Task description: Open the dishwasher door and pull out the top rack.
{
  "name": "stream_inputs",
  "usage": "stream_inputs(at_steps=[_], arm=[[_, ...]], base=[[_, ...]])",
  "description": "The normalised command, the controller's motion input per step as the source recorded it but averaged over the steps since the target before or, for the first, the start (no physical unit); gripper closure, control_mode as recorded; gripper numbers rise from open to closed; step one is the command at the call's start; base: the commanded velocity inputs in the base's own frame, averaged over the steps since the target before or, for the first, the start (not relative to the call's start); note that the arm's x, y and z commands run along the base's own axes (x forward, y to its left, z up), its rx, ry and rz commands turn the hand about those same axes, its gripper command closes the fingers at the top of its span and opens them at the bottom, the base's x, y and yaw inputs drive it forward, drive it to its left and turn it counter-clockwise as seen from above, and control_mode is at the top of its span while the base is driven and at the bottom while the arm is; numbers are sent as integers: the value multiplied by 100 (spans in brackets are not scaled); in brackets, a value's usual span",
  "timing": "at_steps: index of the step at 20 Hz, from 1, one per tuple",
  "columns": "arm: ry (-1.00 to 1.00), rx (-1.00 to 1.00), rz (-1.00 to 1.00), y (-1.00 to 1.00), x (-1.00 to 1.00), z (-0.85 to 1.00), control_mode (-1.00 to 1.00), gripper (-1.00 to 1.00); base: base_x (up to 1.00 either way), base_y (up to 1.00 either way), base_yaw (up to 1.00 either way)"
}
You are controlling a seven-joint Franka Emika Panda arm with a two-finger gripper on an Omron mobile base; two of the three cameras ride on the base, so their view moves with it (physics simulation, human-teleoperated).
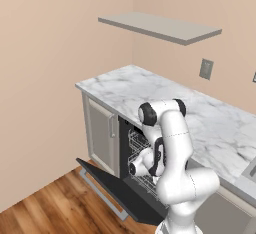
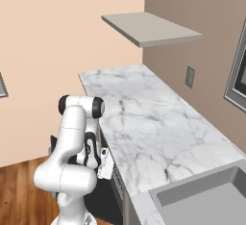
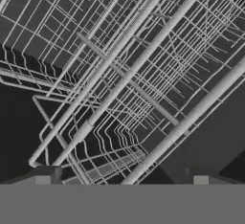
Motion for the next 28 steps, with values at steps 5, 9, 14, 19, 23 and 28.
stream_inputs(at_steps=[5, 9, 14, 19, 23, 28], arm=[[-4, 0, -7, -31, 19, -39, -100, -100], [-4, 0, -6, -21, 33, -47, -100, -100], [-4, 2, -3, -19, 43, -32, -100, -100], [-1, 13, 0, -40, 30, -42, -100, -100], [2, 25, 0, -57, 6, -58, -100, -100], [16, 28, 0, -28, 0, -49, -100, -100]], base=[[0, 0, 0], [0, 0, 0], [0, 0, 0], [0, 0, 0], [0, 0, 0], [0, 0, 0]])
